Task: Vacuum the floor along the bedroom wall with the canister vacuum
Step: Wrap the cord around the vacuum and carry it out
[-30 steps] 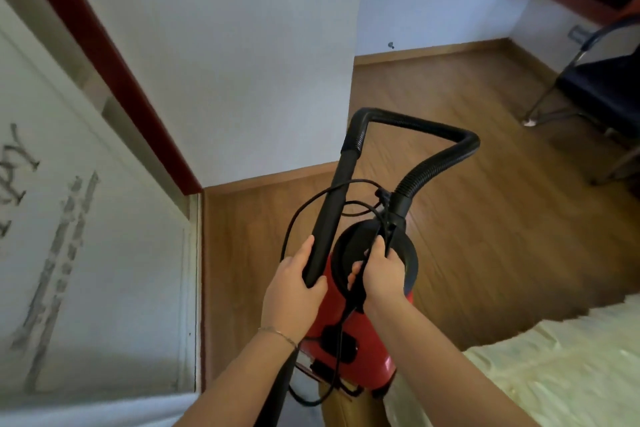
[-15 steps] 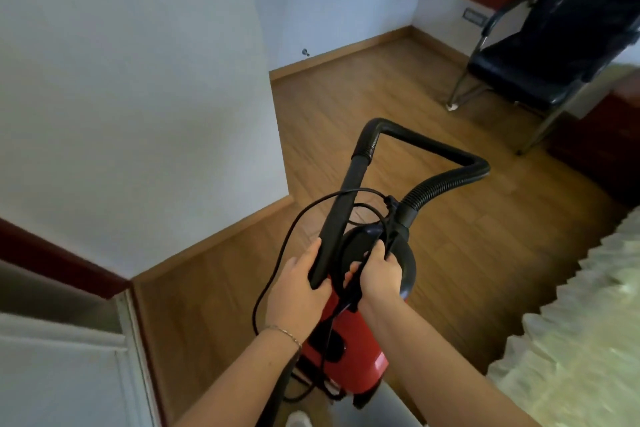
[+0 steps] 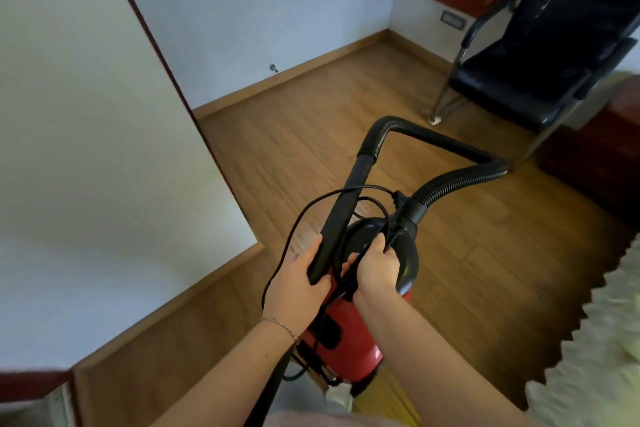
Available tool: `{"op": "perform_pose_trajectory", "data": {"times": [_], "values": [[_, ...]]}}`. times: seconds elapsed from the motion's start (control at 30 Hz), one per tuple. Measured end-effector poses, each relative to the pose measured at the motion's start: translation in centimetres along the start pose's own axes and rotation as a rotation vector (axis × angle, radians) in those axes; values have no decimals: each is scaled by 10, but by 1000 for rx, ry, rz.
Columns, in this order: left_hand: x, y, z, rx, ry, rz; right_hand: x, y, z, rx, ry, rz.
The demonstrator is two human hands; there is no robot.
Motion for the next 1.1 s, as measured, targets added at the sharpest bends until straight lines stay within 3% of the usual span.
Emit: {"op": "perform_pose_trajectory", "data": {"times": [0.8,1.1], "values": [[-34,36,-462,26,-47,27,256,-292,-251,125,108,-77],[-54,30,-642,-88,-40,-15,375,-385,-367,164,75,4]]}}
Point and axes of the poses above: each hand's wrist, its own z-axis away from the middle knuckle, its own x-axis out of the palm, y = z × x, the point moved 8 cm from there along -z, towards the middle knuckle, and after that the axes turned 7 degrees about x, right-handed, at the moved point
